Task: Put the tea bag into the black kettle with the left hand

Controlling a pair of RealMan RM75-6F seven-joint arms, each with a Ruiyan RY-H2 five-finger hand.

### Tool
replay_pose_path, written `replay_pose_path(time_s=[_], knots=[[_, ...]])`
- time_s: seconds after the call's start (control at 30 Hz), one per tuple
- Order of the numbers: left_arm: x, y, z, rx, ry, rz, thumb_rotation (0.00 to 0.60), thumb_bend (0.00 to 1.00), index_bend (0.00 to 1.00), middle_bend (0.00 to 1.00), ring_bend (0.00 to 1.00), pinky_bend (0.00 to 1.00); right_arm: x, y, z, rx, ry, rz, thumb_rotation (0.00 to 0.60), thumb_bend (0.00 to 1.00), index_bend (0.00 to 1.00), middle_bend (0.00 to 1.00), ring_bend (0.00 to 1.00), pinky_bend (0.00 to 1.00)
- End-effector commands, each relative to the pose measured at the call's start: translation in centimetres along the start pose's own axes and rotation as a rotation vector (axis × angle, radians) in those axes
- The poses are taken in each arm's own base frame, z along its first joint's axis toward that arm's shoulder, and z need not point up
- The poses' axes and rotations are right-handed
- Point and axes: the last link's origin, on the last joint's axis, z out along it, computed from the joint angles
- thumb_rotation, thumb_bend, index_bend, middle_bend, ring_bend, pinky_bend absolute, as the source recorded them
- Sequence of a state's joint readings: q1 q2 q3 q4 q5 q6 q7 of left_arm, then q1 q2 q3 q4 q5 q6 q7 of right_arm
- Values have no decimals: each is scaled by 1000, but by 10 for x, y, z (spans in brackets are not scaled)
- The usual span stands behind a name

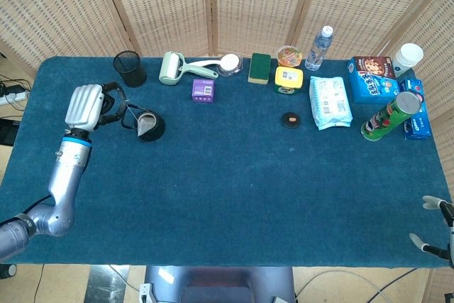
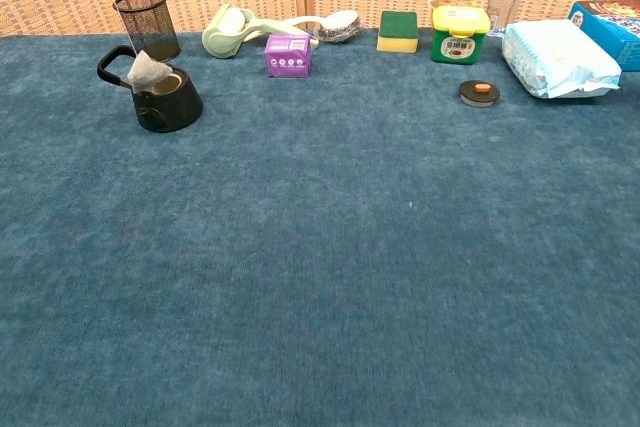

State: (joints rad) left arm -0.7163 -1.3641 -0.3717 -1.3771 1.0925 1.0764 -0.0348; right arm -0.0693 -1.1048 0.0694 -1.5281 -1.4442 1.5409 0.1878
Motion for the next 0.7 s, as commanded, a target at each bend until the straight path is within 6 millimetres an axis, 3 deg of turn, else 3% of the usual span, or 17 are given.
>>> replay_pose_path(time_s=[0.03, 0.37, 0.7], knots=[[2, -1, 3, 5, 2, -5, 600, 513, 664, 1000, 980, 899, 0, -1, 0, -1, -2, -1, 600, 98, 263, 369, 305, 421], [-11, -16, 3, 43, -38, 17, 600, 513, 664, 1000, 980, 899, -3, -3, 3, -9, -19, -10, 600, 99, 263, 369, 304, 422], [-22, -18, 5, 46, -66, 15, 600, 512, 664, 1000, 981, 899, -1, -4, 2, -13, -13, -13, 600, 99, 263, 368, 305, 421]])
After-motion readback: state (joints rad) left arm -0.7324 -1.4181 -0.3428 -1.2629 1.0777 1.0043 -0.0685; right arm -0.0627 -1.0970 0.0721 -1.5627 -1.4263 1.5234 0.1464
